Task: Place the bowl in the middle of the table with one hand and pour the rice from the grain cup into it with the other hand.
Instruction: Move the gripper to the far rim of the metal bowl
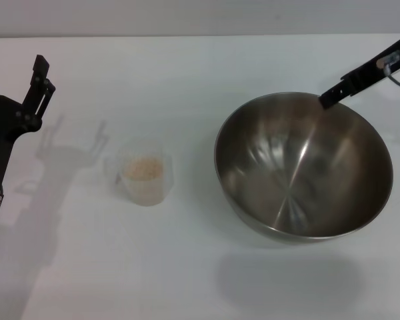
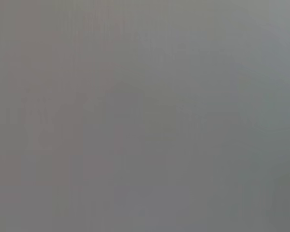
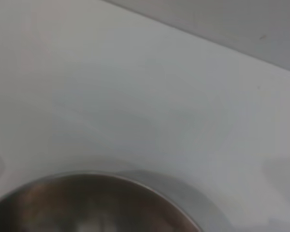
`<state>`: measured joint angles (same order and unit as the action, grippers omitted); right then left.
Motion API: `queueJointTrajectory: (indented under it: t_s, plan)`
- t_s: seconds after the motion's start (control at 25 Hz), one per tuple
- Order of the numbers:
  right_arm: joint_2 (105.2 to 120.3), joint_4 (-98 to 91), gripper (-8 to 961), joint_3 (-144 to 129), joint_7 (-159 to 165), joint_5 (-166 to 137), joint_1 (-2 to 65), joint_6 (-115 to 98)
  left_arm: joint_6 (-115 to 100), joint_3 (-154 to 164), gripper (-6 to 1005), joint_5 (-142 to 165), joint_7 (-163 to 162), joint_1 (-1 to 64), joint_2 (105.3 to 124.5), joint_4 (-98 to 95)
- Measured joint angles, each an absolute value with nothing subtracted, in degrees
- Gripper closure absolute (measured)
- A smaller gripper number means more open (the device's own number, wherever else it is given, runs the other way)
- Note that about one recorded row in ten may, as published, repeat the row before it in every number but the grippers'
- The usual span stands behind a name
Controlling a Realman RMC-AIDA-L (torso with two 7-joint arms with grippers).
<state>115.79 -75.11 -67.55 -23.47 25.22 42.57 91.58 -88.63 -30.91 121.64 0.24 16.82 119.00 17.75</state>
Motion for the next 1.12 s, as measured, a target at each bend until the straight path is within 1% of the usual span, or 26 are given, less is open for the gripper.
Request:
queueJointTrajectory:
  t_s: [0.2, 0.44, 0.76, 1.0, 1.12]
  plan:
    - [115.82, -71.1, 287, -67.7, -25.8, 24.2, 43.5, 91.6, -89.0, -30.9, 201, 121.6, 0.3, 16.8, 119.0, 18.0]
    - [116.6, -67.1, 300, -67.7, -27.9, 22.3, 44.3, 90.6, -89.0, -30.8, 203, 121.5, 0.3, 16.8, 119.08, 18.2]
    - [116.66, -65.2, 317, -67.8, -29.1, 22.2, 44.4, 88.9, -89.0, -30.8, 204, 121.5, 0.3, 16.8, 119.09, 18.3]
    - [116.65, -63.8, 524, -67.5, -29.6, 22.1, 44.3, 87.6, -89.0, -30.8, 206, 121.5, 0.3, 16.7, 119.09, 18.2]
    - [116.63, -62.8, 589, -67.7, -29.9, 22.0, 44.5, 87.3, -89.0, -30.9, 207, 121.5, 0.3, 16.5, 119.09, 18.2]
